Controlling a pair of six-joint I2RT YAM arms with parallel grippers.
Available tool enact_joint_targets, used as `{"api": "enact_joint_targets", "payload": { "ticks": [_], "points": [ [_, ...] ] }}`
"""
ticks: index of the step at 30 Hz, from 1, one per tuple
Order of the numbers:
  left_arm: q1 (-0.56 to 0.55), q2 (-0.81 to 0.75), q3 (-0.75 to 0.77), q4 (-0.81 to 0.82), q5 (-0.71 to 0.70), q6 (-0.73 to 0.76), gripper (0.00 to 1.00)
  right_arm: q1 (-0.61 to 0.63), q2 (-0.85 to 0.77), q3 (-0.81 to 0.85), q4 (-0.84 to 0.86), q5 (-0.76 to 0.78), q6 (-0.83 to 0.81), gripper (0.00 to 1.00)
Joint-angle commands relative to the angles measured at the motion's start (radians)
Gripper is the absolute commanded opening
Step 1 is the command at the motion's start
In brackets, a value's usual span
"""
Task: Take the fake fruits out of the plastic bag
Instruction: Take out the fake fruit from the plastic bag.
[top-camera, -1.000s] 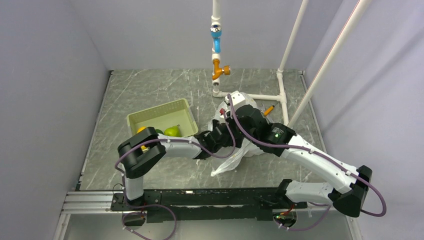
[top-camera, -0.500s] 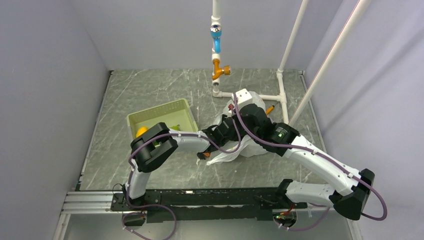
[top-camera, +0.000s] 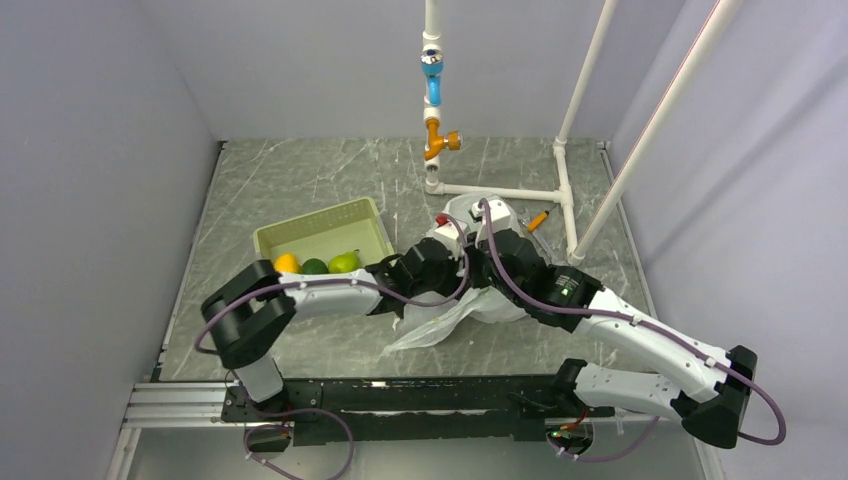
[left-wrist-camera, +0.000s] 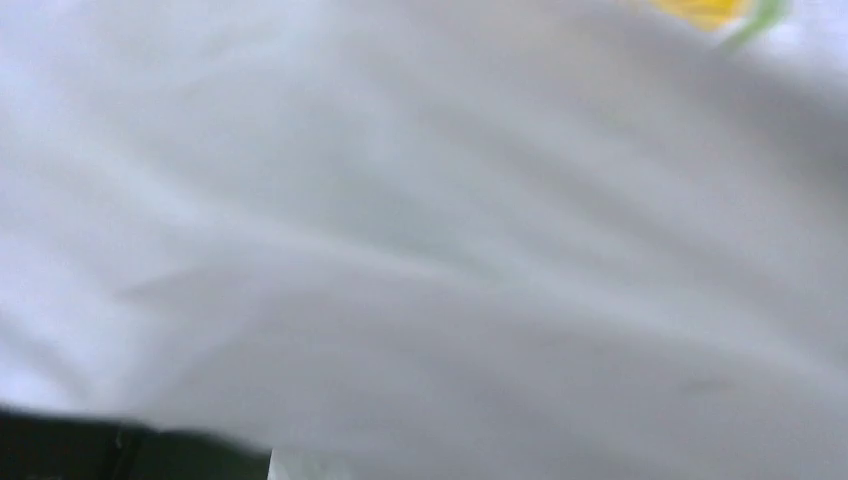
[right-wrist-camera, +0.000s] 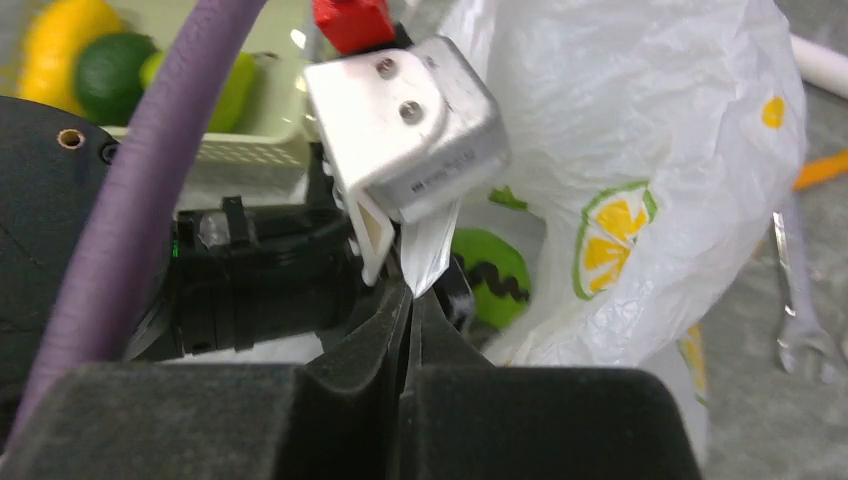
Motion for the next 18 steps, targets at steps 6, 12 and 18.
{"api": "enact_joint_targets", "payload": {
  "ticks": [6, 12, 18],
  "points": [
    [-0.058, -0.286, -0.105, -0.101, 0.211, -0.039, 0.26, 0.003, -0.052, -0.047, 0.061, 0.043, 0.112, 0.0],
    [-0.116, -0.427, -0.181, -0.144, 0.187, -0.038, 0.2, -0.006, -0.065, -0.026, 0.032, 0.157, 0.128, 0.0],
    [-0.14, -0.55, -0.284, -0.168, 0.114, -0.057, 0.18, -0.013, -0.168, -0.048, 0.075, 0.159, 0.106, 0.0]
  ]
}}
